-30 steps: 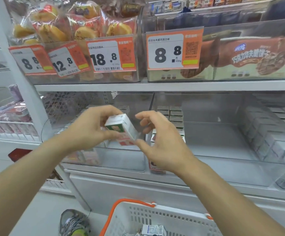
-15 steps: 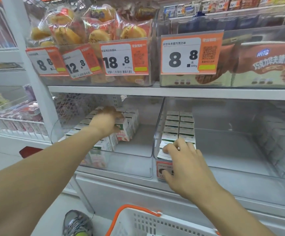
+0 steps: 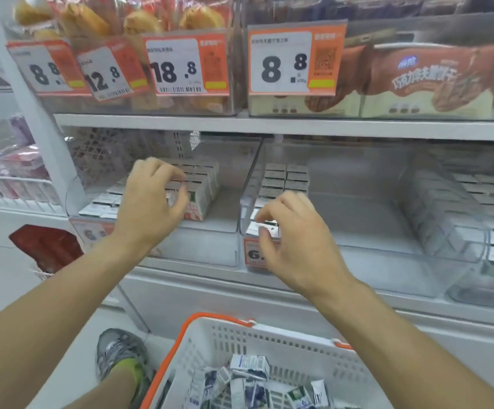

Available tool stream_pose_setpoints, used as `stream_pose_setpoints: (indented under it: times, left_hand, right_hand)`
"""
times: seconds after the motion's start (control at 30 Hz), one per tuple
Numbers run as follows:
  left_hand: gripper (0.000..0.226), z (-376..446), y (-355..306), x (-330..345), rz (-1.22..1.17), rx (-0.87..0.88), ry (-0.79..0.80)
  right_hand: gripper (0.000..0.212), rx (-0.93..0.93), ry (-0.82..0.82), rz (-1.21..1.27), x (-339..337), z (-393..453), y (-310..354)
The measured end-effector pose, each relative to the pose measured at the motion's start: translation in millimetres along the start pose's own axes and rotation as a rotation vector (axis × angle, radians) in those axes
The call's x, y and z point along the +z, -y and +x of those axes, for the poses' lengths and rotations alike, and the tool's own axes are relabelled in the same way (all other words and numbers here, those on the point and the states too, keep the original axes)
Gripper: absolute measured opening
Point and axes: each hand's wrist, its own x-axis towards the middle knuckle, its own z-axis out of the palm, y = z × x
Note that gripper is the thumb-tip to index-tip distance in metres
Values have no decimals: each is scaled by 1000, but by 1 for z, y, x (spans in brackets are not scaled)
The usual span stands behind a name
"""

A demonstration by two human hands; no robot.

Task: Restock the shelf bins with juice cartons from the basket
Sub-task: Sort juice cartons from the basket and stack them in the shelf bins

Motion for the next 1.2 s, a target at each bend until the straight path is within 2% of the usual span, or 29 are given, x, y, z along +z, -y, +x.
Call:
stream_pose_setpoints:
  times: [0.03,0.1,0.17,0.27,0.33,0.47,0.57,0.63,0.8,0.97,1.2]
  left_hand:
    - [10,-14,-18,-10,-47,21,-63]
    - [6,-47,-50,-19,-144,43,-35]
    - [7,-87,-69,-16,-270,19,160]
    - [23,-161,-81,6,-360,-97,550]
    - [28,-212,-84,24,-277,-159,768]
    - [26,-294,-81,48,-196,-257,1329]
    - [38,-332,-74,55,-143,-289,1556]
    - [48,-346,-68,58,-31,-220,1628]
    - [67,-368,-49,69,69,-75,1613]
    - [54,-379,-46,80,109,32,1508]
    - [61,-364,-39,80,-88,-182,1531]
  right_hand:
    - [9,-55,-89,36,-5,-3,4]
    - [6,-131,-158,85,-12,-14,11]
    - [8,-132,-135,132,-13,-30,10]
    - [9,6,-36,178,1,-64,6]
    - [9,102,74,192,14,-91,4]
    - [11,199,358,167,37,-151,-2]
    - [13,133,700,62,50,-192,-4]
    - [14,144,864,62,63,-212,-8]
    - [12,365,988,133,111,-256,-26]
    - [20,504,1105,183,152,-289,-41]
    - [59,544,1301,143,201,-317,-57]
